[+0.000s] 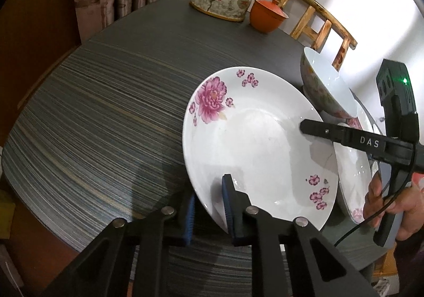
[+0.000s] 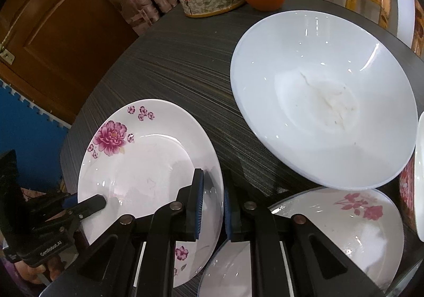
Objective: Organize plates and bowls
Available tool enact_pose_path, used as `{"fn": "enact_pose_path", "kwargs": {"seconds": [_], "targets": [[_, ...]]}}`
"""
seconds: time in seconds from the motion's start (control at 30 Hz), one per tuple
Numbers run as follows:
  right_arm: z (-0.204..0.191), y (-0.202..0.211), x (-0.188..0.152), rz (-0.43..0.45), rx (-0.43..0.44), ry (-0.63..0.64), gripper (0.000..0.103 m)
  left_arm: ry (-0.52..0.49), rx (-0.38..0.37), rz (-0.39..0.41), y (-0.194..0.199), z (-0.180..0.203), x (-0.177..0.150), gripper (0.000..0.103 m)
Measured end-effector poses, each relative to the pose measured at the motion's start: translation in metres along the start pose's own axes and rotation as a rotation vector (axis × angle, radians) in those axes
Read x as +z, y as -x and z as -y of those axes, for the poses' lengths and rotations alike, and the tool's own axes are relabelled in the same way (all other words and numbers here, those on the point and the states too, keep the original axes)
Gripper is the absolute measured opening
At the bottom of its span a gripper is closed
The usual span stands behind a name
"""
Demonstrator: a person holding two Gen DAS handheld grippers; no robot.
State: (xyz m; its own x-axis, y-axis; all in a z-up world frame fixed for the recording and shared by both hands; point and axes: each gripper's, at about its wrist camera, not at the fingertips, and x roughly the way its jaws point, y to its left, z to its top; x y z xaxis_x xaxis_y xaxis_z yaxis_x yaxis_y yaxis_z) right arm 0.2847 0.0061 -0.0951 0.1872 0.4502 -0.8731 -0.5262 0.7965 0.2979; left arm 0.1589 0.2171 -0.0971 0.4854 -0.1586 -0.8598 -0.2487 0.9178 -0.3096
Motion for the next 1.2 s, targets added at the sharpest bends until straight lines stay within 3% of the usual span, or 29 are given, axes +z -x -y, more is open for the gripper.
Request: {"fn": "enact_pose_path", "kwargs": {"seconds": [0.27,0.63,0.93,1.03,1.13,1.2], "targets": [[0.008,-0.002,0.001,-0.002,0.049,-0.066,0.011,0.034,0.002,0.013,-0.002,-0.011,0.012,0.015],[-0.008,-0.013,0.009,0.008,0.067,-0.062,0.010,0.065,0.052,0.036,0.001,-0.023,0.023,0.014],[-0.010,-0.016,0.012,0.009,0.070,-0.068,0.010,0.042,0.134,0.059,0.006,-0.018,0.021,0.017],[-0.008,-0.013,0.011,0.030,0.061,-0.090,0.017,0.021,0.218,0.064,0.009,-0.014,0.020,0.034],[0.000,0.001,0.006,0.085,0.076,-0.137,0.039,0.014,0.243,0.058,0.010,-0.014,0.017,0.037],[0.008,0.015,-0.002,0.127,0.113,-0.179,0.040,0.006,0.256,0.060,0.011,-0.012,0.015,0.037]]}}
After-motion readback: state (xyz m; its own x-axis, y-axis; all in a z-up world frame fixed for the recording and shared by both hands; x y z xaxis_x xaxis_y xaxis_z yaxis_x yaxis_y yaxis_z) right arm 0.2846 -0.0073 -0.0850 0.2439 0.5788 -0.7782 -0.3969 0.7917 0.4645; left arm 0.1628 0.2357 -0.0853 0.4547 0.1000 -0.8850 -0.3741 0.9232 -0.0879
